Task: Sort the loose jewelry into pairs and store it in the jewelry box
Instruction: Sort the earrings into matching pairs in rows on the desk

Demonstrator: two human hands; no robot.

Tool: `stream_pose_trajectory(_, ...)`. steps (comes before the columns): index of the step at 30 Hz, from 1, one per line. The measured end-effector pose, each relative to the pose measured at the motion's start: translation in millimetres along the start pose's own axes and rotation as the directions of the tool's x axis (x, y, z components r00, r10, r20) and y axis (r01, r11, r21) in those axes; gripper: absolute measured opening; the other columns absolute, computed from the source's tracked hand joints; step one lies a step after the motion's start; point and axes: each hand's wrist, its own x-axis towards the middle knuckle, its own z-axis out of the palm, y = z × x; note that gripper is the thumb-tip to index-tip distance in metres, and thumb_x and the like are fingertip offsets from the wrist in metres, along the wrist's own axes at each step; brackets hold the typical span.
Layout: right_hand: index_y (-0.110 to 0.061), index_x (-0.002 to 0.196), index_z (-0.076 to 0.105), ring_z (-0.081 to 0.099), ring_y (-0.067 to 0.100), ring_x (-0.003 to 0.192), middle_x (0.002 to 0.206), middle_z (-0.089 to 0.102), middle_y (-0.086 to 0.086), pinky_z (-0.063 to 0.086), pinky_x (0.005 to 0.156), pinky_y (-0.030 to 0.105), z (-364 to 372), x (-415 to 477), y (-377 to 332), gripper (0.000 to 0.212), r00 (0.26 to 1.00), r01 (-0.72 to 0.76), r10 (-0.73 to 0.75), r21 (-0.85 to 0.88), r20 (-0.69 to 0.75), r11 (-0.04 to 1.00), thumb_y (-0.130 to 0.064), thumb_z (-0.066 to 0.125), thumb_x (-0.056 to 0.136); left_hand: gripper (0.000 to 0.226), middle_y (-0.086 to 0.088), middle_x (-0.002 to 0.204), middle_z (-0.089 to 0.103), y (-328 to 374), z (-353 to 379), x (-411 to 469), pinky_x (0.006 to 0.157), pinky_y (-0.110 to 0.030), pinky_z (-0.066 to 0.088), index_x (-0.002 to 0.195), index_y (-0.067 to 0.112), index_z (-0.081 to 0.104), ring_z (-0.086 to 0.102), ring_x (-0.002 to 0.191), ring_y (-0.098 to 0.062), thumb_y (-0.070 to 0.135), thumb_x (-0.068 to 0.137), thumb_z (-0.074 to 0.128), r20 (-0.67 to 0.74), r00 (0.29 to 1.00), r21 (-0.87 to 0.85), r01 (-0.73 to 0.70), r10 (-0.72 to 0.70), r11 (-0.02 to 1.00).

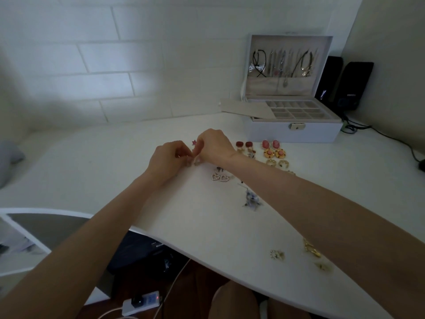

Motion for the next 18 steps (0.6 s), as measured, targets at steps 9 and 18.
stream_pose_trajectory(9,-0.011,0.088,0.071,0.06,0.015,0.089,0.099,0.068,0.002,0.045,0.074,0.024,-21.8,-21.7,1.9,0.011,0.997,0.074,-0.074,-0.003,-0.036,0.997,-0.005,0.069,0.079,0.01,0.002,0.091,0.062,4.6,-6.3,-13.6,0.06,-0.008,0.035,0.096,0.011,0.062,0.055,0.079,-0.013,0.015,0.088,0.061,-0.124,0.992,-0.014,-0.042,0.04,0.999)
stream_pose_trajectory(18,-0.018,0.083,0.071,0.055,-0.008,0.062,0.078,0.066,-0.01,0.042,0.061,0.006,-69.0,-118.9,11.4,0.007,0.99,0.105,-0.119,0.165,0.072,0.981,-0.017,0.074,0.077,0.005,0.01,0.081,0.061,59.3,-11.2,-97.9,0.062,-0.01,0.041,0.086,0.021,0.061,0.055,0.072,-0.005,0.02,0.084,0.065,0.044,0.965,-0.051,-0.258,0.26,0.965)
